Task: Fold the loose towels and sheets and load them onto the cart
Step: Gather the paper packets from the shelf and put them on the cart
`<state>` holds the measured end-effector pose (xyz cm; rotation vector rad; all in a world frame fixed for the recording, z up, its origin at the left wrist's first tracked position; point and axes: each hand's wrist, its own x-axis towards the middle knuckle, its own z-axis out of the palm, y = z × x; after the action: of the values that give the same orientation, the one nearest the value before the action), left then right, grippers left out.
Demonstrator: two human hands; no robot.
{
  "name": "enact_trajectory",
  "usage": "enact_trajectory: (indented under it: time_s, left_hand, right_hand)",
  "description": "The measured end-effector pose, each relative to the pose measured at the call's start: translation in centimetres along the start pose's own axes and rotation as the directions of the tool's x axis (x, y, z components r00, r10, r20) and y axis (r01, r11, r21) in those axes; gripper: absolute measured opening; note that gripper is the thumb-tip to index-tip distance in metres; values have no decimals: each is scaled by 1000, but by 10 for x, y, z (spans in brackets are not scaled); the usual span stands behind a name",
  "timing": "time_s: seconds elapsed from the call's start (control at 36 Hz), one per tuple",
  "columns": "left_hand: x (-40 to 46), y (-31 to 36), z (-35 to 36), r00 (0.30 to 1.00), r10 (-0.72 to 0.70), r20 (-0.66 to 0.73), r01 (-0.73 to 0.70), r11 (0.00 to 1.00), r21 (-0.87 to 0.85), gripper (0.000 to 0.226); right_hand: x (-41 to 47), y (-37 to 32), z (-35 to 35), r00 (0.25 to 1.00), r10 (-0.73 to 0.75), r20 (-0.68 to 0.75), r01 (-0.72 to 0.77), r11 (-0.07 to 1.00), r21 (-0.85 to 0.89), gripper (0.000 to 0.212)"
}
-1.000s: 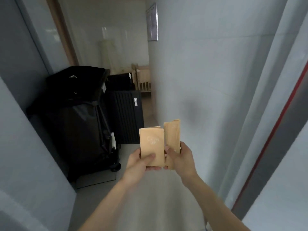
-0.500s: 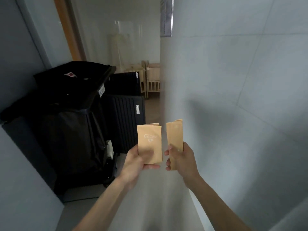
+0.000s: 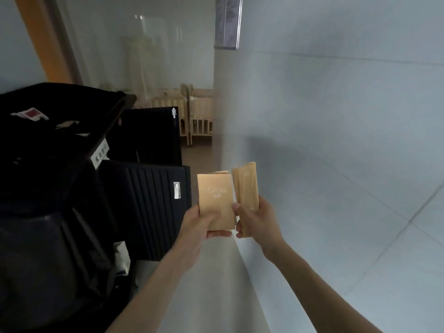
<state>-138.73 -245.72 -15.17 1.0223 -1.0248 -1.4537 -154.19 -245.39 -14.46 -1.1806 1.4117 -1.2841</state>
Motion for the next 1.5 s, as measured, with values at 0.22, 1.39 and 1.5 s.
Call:
enact_trajectory:
  time_s: [0.22, 1.39, 1.5]
  left_hand:
    - [109, 6, -17, 999, -9, -39, 9, 1000, 11, 29]
    - [643, 105, -227, 801, 184, -569, -261, 964, -56, 27]
    - [655, 110, -256, 752, 153, -641, -263, 962, -79, 24]
  right_hand:
    - [115, 10, 27, 999, 27, 30, -28, 999, 21, 29]
    - [730, -34, 325, 785, -59, 616, 18, 997, 73, 12]
    - [747, -35, 371, 734, -63, 677, 30, 998, 60, 11]
